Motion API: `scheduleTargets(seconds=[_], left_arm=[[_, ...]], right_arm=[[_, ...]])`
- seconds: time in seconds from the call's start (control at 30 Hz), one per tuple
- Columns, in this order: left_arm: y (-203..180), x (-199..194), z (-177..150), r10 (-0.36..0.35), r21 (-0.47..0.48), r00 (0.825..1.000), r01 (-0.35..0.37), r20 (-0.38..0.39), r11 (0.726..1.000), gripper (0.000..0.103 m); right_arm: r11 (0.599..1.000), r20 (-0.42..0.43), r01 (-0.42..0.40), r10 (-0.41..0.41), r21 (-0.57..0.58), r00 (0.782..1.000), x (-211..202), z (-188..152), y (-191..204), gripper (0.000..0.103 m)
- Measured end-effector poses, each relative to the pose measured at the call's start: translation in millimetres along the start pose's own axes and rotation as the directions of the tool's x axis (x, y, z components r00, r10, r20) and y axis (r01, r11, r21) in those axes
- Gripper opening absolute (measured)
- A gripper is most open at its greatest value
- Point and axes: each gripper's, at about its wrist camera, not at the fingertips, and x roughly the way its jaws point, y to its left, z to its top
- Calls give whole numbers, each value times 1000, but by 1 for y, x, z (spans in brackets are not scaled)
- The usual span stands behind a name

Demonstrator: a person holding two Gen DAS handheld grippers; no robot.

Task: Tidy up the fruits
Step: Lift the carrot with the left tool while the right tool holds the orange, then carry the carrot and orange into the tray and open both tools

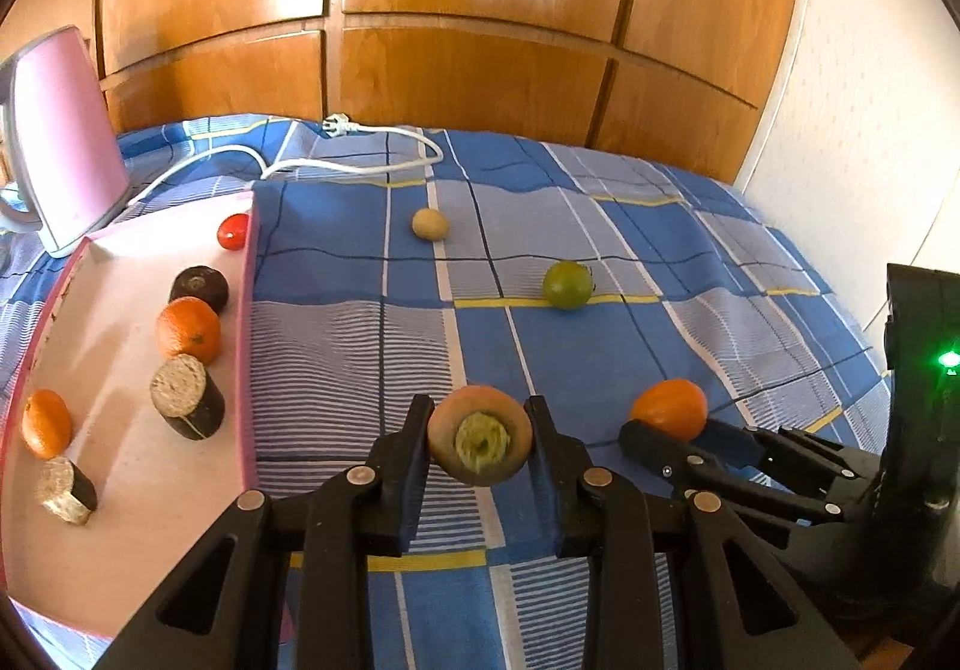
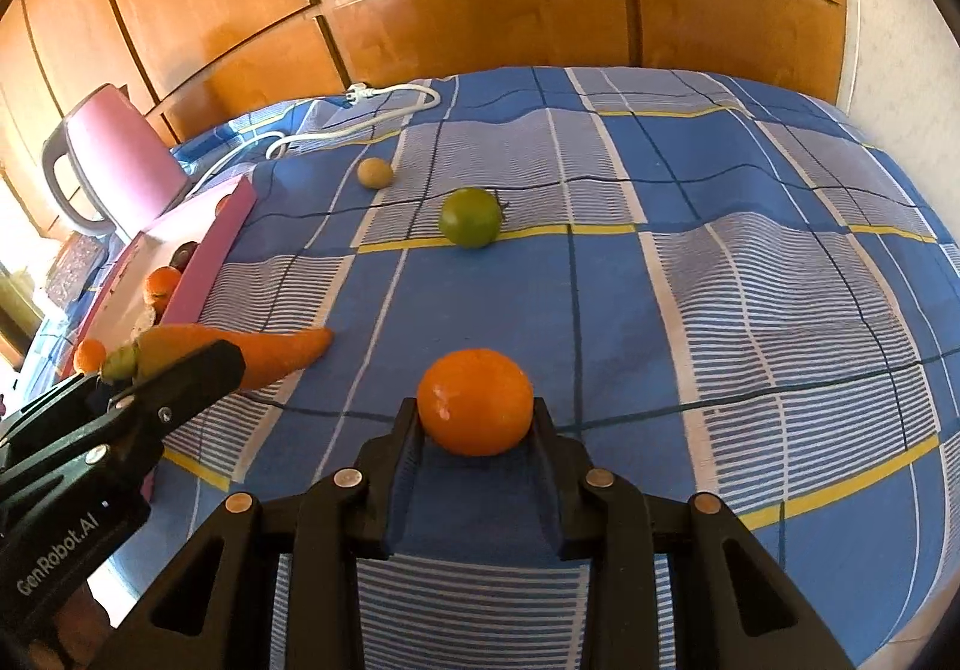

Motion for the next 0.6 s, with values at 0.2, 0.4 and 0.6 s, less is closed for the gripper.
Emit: scheduleTargets(seconds=[0.2, 0.4, 0.6], left_arm=[[13, -10, 6, 7, -37, 1000, -6, 22, 999, 30], [26, -22, 9, 16, -72, 999, -13, 45, 997, 30], [43, -33, 14, 36, -108, 997, -28, 72, 994, 30]], right_arm=[[999, 13, -25, 26, -29, 1000, -6, 7, 14, 34], [996, 10, -61, 61, -58, 998, -8, 12, 30, 34], [992, 2, -91, 91, -88, 996, -7, 17, 46, 34]])
